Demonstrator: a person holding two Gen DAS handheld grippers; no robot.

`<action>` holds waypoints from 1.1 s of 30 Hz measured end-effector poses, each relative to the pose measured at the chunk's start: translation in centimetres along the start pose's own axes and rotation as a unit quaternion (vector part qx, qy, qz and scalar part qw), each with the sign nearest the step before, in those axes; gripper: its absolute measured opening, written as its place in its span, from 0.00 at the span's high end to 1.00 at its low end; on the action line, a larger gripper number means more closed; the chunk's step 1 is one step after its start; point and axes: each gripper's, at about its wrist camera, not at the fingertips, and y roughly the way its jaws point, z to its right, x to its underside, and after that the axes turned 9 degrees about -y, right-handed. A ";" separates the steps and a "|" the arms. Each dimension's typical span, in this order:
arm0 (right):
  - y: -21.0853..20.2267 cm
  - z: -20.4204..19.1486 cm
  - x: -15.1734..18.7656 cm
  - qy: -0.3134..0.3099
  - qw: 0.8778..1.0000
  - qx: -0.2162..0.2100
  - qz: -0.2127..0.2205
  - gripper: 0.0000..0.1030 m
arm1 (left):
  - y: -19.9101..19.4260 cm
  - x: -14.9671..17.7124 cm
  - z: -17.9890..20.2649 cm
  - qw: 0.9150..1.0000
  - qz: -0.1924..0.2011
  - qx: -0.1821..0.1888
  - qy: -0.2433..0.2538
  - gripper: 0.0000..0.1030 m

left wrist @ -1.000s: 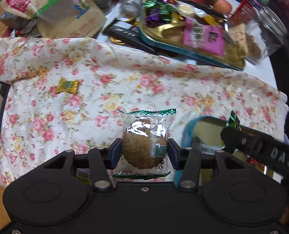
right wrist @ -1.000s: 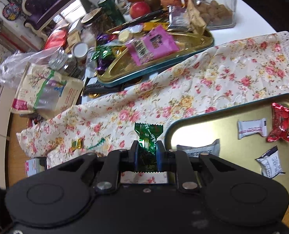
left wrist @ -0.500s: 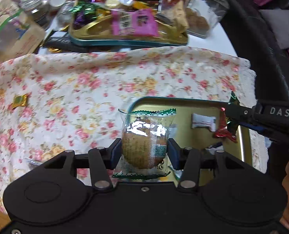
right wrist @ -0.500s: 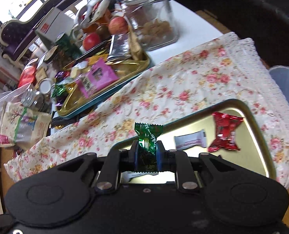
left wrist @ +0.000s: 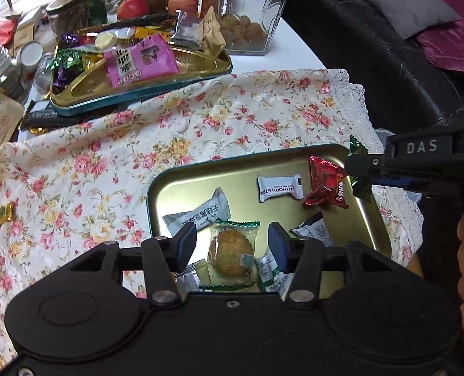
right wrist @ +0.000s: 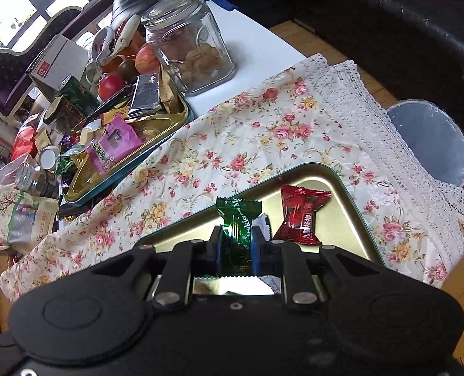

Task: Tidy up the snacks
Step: 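Open both tools to drop the cookie and green candy into the tray, then move both open tools back over the floral cloth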

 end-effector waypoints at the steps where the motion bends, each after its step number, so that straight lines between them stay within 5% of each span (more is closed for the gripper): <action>1: -0.1 0.1 0.0 -0.001 1.000 -0.001 0.001 0.81 | 0.2 0.0 -0.1 1.000 -0.003 -0.003 -0.005 0.45; 9: -0.1 0.5 0.3 -0.011 1.000 0.001 -0.012 0.81 | 1.6 -0.3 -1.4 0.997 -0.013 -0.075 -0.020 0.45; 22: 0.8 2.9 1.9 -0.063 0.994 0.071 -0.056 0.80 | 1.0 -0.6 -2.4 0.997 -0.012 -0.078 -0.027 0.45; 24: 0.9 3.3 1.9 -0.061 0.993 0.080 -0.061 0.74 | 0.9 -0.6 -2.6 0.996 -0.011 -0.081 -0.030 0.45; 33: -0.5 2.4 1.0 -0.029 0.998 0.049 -0.039 0.71 | 0.2 -0.8 -3.9 0.995 -0.004 -0.092 -0.044 0.45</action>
